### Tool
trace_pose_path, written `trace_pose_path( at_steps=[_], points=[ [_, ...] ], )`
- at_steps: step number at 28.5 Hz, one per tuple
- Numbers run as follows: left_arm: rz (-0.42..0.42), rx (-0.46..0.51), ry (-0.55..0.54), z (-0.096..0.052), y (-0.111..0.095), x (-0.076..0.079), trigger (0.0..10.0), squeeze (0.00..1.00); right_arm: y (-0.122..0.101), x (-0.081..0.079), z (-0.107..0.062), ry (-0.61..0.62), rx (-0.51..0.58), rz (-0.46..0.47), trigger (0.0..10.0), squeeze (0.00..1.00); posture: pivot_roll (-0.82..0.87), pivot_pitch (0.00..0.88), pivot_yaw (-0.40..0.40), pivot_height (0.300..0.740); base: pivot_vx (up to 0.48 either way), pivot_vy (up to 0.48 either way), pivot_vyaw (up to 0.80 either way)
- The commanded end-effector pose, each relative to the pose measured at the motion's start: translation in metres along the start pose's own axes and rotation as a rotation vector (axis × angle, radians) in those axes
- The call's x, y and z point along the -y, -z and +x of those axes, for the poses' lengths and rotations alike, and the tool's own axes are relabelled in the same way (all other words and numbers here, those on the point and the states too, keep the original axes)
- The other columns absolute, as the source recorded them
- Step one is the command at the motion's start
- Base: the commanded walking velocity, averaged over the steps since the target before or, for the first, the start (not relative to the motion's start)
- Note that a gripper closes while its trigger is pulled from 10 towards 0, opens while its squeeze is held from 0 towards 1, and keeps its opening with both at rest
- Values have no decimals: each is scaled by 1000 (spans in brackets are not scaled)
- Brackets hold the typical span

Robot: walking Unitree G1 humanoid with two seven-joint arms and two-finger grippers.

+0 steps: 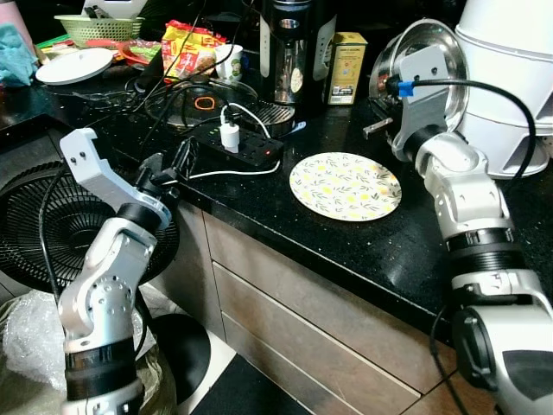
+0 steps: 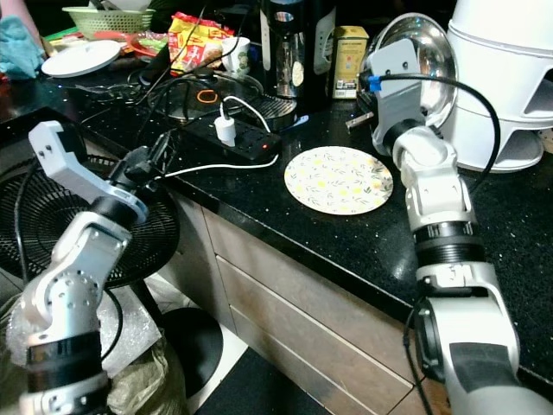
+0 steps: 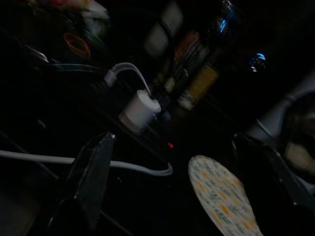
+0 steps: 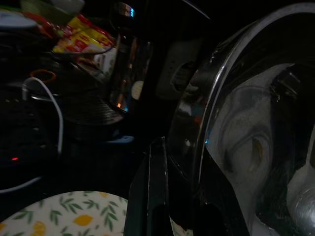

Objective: Kitchen organization

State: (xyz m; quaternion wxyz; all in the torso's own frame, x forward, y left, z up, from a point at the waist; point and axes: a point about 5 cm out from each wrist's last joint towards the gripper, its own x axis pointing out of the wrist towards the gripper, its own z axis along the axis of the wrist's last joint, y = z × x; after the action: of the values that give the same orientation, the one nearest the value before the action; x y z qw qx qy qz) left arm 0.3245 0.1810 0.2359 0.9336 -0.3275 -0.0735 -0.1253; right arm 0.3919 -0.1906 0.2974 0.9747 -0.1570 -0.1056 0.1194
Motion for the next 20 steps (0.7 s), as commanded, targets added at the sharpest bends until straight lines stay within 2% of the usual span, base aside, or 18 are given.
trace_pose_path(
  at_steps=[1, 4, 6, 8, 9, 13, 16, 20],
  points=[
    [-17, -81, 14, 6, 2, 0, 10000, 0, -18, 4, 2, -4, 73, 14, 10000, 0, 50, 0, -5, 740, 0, 0, 0],
    [48, -170, -34, 14, 8, -2, 10000, 0, -19, 1, 2, -22, 90, 71, 10000, 0, 46, 0, -5, 740, 0, 0, 0],
    [84, -190, -40, 16, 15, 3, 10000, 0, -19, -12, 1, -91, 117, 143, 10000, 0, 42, 0, -6, 740, 0, 0, 0],
    [98, -206, -67, 16, 21, 2, 10000, 0, -18, -16, 0, -105, 129, 191, 10000, 0, 43, 0, -9, 740, 0, 0, 0],
    [105, -204, -40, 14, 24, 4, 10000, 0, -19, -19, -1, -116, 141, 210, 10000, 0, 41, 0, -9, 740, 0, 0, 0],
    [120, -219, -22, 12, 27, 3, 10000, 0, -16, -19, -2, -112, 128, 187, 10000, 0, 38, 0, -6, 740, 0, 0, 0],
    [176, -226, -10, 7, 32, 2, 10000, 0, -11, -17, -4, -107, 102, 132, 10000, 0, 33, 0, -1, 740, 0, 0, 0],
    [218, -221, 22, 2, 37, 4, 10000, 0, -10, -16, -4, -109, 91, 117, 10000, 0, 35, 0, 3, 740, 0, 0, 0]
  ],
)
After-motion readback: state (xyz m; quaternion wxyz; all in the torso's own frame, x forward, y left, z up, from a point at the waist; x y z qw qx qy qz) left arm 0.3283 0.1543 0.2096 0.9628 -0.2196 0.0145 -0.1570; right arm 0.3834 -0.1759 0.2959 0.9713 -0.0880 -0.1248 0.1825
